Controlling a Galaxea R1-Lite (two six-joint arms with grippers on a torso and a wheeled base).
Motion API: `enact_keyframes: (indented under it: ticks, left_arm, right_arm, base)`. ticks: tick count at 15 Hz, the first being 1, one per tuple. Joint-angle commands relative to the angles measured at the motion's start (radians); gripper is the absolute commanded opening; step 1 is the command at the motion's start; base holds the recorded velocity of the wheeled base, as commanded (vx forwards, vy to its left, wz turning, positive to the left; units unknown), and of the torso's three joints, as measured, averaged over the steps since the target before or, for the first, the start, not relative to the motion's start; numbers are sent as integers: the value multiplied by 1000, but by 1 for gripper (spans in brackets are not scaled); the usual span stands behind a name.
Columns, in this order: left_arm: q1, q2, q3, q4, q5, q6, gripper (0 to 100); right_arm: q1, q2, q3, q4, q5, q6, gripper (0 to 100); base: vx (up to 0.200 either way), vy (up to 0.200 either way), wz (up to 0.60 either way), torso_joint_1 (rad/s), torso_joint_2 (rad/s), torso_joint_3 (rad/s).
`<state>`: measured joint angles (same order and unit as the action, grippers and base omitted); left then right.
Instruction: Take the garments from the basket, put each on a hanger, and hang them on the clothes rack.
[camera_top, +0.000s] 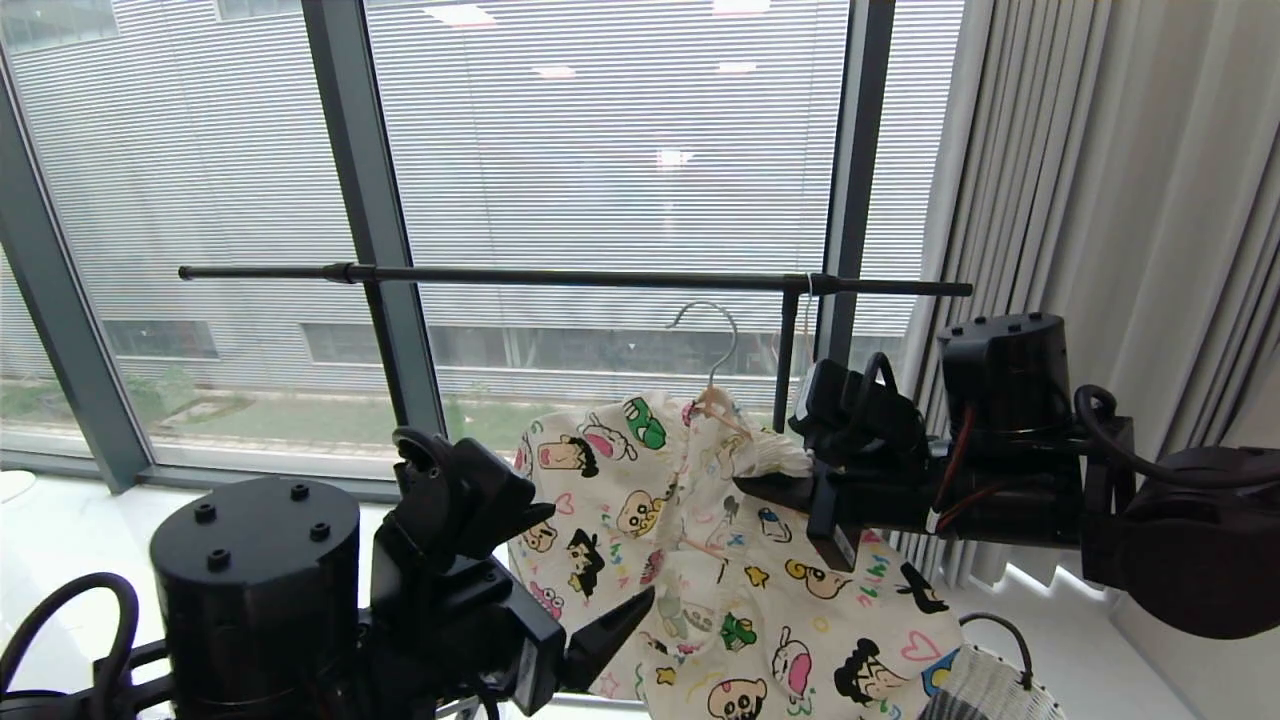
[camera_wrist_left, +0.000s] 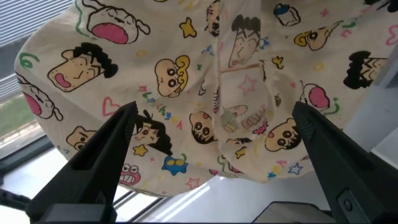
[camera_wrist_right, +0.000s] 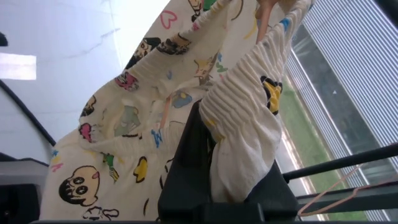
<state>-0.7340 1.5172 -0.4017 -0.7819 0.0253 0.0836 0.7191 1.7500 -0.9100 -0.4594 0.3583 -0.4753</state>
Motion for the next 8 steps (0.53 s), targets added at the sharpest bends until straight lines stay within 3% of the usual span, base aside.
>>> enact_keyframes:
  ticks: [1, 5, 8]
  left_arm:
    - [-10, 80, -52, -7, 45, -13, 100]
    - [-8, 167, -62, -79, 154, -39, 100]
    - [-10, 198, -65, -80, 168, -39, 100]
  right_arm:
    - [25, 11, 0, -1, -2, 0, 0]
    - [31, 11, -1, -1, -4, 0, 0]
    - [33, 8, -1, -1, -4, 0, 0]
  base:
    - [0, 0, 0, 0, 0, 0]
    - [0, 0, 0, 0, 0, 0]
    - [0, 0, 0, 0, 0, 0]
